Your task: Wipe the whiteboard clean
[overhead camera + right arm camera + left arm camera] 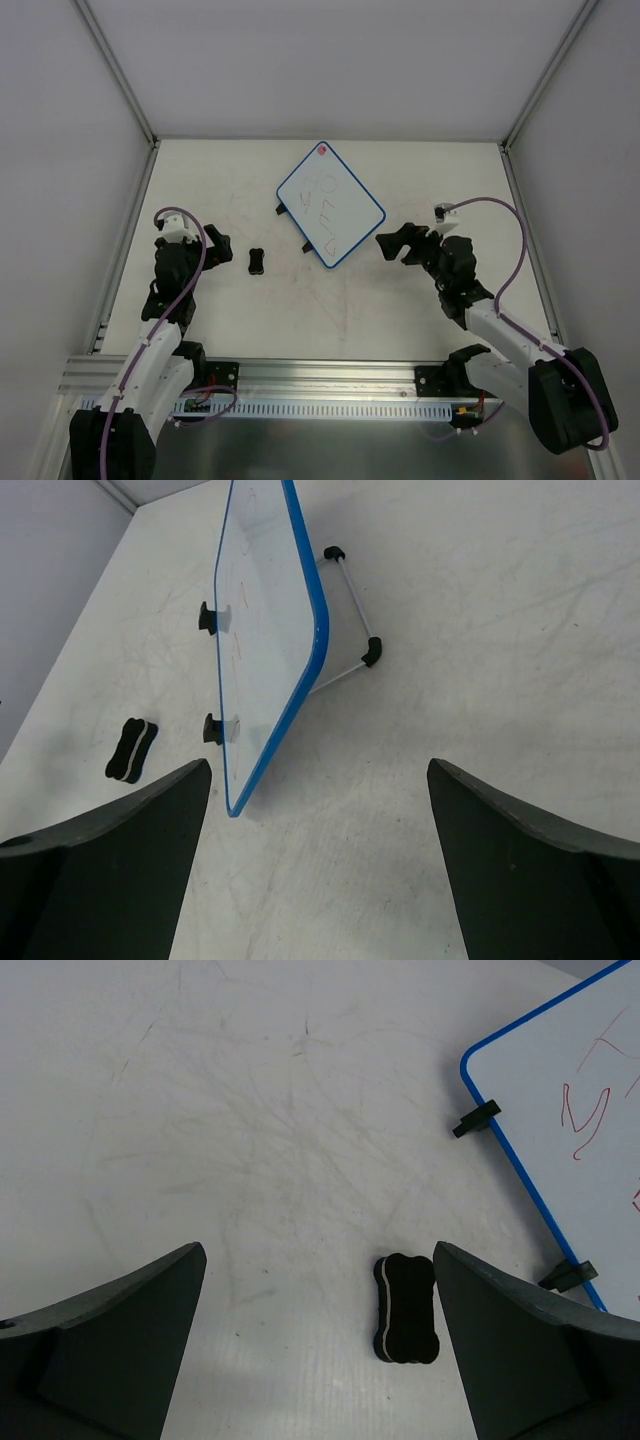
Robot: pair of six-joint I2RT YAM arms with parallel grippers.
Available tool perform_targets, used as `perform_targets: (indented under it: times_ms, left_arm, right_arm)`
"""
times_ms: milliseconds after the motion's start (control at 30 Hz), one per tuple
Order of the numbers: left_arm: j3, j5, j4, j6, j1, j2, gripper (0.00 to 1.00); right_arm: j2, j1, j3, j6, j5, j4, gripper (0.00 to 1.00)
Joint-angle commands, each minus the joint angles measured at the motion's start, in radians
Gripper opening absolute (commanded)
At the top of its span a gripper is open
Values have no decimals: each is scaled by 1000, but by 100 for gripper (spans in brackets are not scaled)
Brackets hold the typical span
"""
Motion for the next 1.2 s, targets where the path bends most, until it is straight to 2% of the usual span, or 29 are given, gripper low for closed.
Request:
perform_targets:
  times_ms: [0, 200, 533, 800, 900, 1033, 1167]
  left_arm:
    - [19, 2, 10, -52, 8, 2, 99]
    - [-9, -30, 26, -110, 8, -4, 99]
    - [6, -9, 23, -122, 8, 14, 99]
    - [6, -24, 24, -187, 8, 54, 99]
    - [22, 13, 24, -185, 7, 92, 99]
    - [55, 77, 21, -153, 1, 146, 99]
    - [83, 62, -2, -127, -33, 197, 99]
  right_arm:
    - [21, -28, 39, 48, -127, 145, 93]
    - [113, -101, 36, 144, -227, 259, 93]
    - [263, -111, 74, 212, -302, 380, 94]
    - [337, -111, 132, 215, -291, 395, 93]
    - [377, -111, 151, 206, -294, 420, 92]
    - [428, -108, 128, 229, -308, 518, 84]
    - [480, -108, 134, 249, -331, 573, 77]
